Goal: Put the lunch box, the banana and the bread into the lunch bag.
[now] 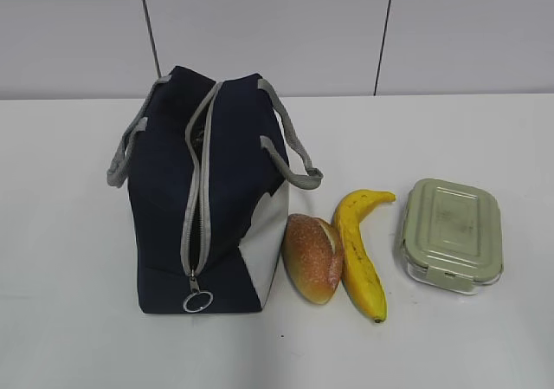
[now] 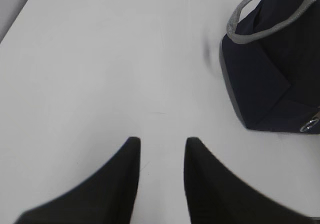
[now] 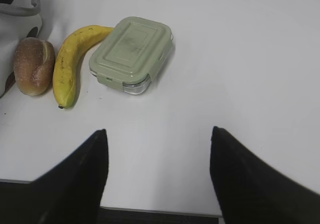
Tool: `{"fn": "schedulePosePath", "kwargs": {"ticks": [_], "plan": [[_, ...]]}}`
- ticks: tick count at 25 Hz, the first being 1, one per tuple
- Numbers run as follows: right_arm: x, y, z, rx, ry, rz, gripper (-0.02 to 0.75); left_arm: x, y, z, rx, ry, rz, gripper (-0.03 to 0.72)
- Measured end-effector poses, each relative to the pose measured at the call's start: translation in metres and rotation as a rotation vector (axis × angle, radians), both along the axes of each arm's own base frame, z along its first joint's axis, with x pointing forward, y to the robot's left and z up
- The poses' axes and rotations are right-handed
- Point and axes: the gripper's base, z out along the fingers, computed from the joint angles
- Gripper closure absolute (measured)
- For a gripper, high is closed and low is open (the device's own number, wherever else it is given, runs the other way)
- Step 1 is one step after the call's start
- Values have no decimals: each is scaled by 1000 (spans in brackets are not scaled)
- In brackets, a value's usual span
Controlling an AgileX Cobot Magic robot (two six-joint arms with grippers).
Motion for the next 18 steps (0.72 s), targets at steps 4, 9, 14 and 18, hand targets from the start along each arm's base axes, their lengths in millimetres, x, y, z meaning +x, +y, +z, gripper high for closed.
{"fn": "schedulePosePath", "kwargs": {"ticks": [4,9,14,18], "plan": [[0,0,0,0,0,0,264,0,0,0,0,0,0,453],[0,0,0,0,0,0,264,0,0,0,0,0,0,453],[0,0,0,0,0,0,264,0,0,0,0,0,0,453],[0,0,0,0,0,0,264,0,0,0,0,0,0,453]]}}
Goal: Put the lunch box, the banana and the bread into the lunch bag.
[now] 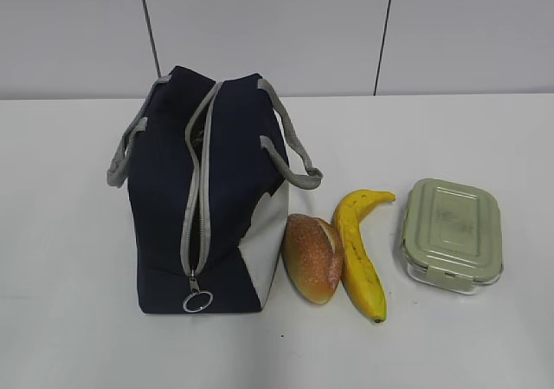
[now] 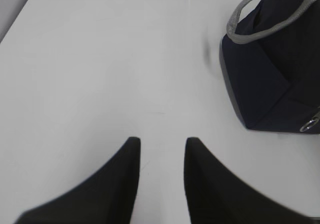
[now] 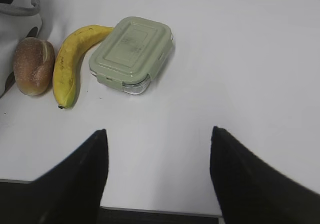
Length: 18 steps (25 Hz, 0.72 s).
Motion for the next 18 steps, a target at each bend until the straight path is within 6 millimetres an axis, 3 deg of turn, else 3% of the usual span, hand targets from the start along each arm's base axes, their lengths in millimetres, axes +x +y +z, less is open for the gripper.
{"fn": "schedulePosePath", "kwargs": {"ticks": [15,18], "plan": [[0,0,0,0,0,0,263,1,-1,0,-13,7,-9,453],[0,0,0,0,0,0,263,7,-5,9,-55,34,-38,453]]}}
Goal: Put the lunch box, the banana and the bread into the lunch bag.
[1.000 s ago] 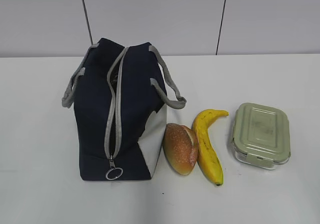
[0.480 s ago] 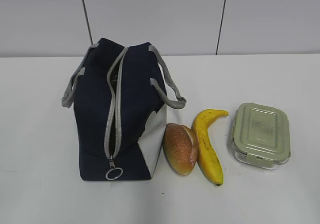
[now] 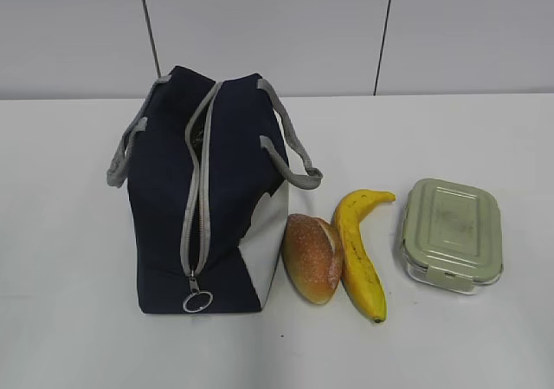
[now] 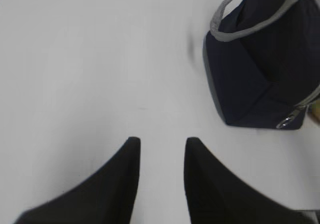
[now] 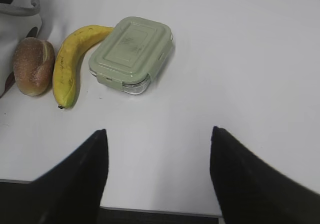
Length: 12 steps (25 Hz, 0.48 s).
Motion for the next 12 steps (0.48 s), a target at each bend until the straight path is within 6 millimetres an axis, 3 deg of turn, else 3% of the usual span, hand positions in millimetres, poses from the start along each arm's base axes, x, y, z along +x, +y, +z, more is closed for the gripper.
{"fn": "schedulePosePath", "kwargs": {"ticks": [7,12], "plan": [[0,0,0,0,0,0,264,32,-3,37,-30,102,-17,453],[0,0,0,0,0,0,263,68,-3,58,-40,201,-20,451]]}}
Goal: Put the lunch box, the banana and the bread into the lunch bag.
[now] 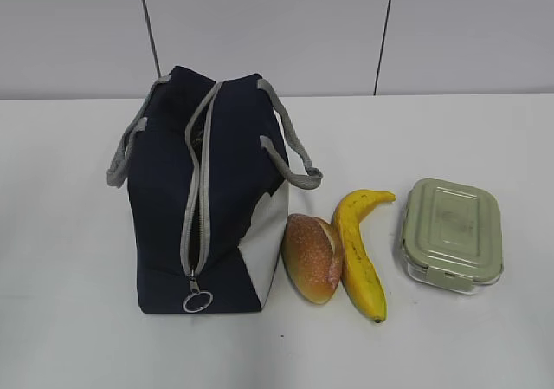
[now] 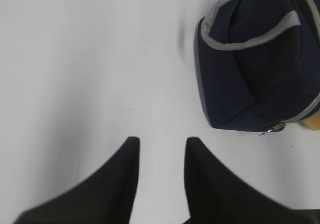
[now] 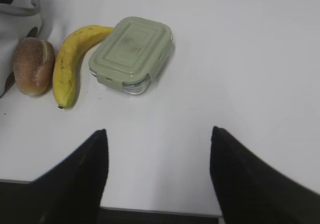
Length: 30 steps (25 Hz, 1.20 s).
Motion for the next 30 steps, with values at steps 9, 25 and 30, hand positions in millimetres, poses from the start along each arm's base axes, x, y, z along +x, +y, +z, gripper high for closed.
{"fn": "schedulePosePath", "kwargs": {"ticks": [9,25,30], "plan": [[0,0,0,0,0,0,264,74,-11,23,-111,152,-59,449],[0,0,0,0,0,0,264,193,-59,21,-188,314,-264,397],[0,0,0,0,0,0,264,219,-82,16,-178,342,-323,331]]}}
